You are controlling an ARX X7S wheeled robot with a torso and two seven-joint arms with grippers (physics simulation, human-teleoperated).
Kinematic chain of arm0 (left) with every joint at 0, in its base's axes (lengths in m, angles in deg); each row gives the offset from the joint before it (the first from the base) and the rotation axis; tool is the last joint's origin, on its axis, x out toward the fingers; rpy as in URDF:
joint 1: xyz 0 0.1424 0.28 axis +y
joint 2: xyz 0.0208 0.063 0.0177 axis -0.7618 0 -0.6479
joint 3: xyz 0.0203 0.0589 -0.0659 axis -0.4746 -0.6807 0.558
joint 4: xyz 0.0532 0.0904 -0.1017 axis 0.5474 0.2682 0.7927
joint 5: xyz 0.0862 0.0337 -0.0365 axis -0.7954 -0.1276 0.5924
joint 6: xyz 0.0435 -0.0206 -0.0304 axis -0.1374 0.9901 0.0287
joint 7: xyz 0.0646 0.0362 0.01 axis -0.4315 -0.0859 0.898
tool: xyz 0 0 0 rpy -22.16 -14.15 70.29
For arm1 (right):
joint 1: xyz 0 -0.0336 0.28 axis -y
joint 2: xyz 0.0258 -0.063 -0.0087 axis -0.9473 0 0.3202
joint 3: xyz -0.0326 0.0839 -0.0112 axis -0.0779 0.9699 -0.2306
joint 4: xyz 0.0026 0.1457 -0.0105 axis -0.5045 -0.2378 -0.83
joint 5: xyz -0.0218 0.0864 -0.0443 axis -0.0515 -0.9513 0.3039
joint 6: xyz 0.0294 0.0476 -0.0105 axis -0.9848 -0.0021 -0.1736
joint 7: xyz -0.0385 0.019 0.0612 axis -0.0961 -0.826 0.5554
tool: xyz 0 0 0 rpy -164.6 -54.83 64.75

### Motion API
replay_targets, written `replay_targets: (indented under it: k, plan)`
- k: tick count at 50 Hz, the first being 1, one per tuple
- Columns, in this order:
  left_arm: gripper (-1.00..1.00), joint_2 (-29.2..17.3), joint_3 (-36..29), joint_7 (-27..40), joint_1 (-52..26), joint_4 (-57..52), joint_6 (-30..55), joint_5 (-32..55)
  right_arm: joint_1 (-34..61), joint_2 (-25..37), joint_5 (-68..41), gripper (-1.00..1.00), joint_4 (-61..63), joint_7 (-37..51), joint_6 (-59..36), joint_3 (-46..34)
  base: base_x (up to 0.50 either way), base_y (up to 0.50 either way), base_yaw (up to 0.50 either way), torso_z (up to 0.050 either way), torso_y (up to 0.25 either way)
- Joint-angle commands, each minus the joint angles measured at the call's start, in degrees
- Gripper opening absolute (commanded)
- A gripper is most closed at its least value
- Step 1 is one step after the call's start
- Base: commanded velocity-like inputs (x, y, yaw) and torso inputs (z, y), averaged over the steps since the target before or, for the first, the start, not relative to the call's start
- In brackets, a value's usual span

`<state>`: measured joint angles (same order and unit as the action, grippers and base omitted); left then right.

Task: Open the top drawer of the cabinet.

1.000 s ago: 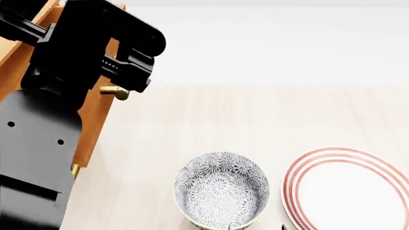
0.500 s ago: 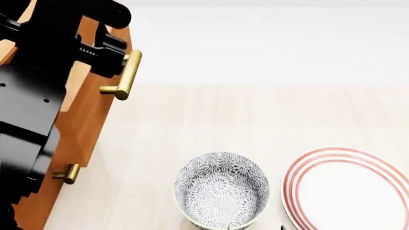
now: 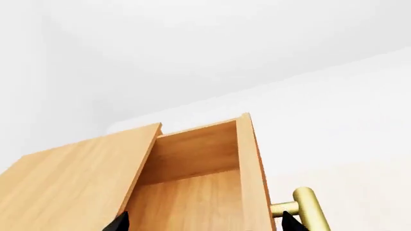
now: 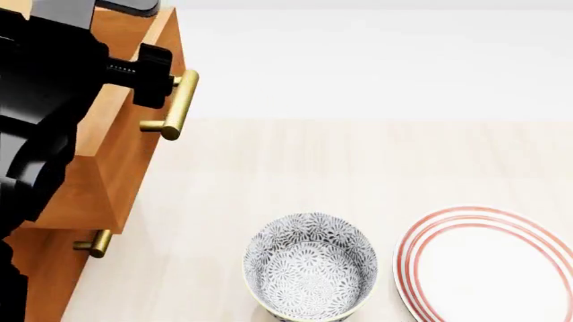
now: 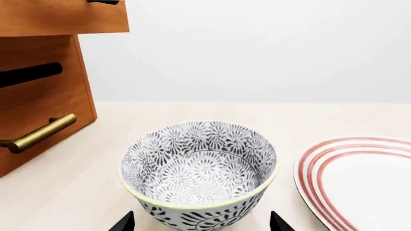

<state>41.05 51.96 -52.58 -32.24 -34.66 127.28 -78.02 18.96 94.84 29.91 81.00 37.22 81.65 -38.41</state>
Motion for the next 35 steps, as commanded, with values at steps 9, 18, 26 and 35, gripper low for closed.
replay_targets:
  k: [9,18,26,35]
  plan:
    - [1.00,1.00,5.01,2.90,-4.19,5.25,3.25,8.38,-0.40,-0.61,0.10,1.00,-0.42,-3.31,-0.47,-0.64,0.00,0.00,0.00,0.000,0.000]
    - [1.00,0.74,4.10,4.43,-5.03,5.82,3.23,11.40,-0.23,-0.44,-0.38,1.00,-0.17,-3.26,-0.97,-0.67,0.00,0.00,0.00,0.000,0.000]
    - [1.00,0.76,6.30,5.83,-6.06,9.65,3.01,14.15,-0.12,-0.33,-0.72,1.00,0.01,-3.10,-1.29,-0.67,0.00,0.00,0.00,0.000,0.000]
    - [1.00,1.04,9.05,8.91,-6.92,11.46,3.44,17.85,-0.12,-0.14,-1.01,1.00,0.28,-3.03,-1.50,-0.74,0.00,0.00,0.00,0.000,0.000]
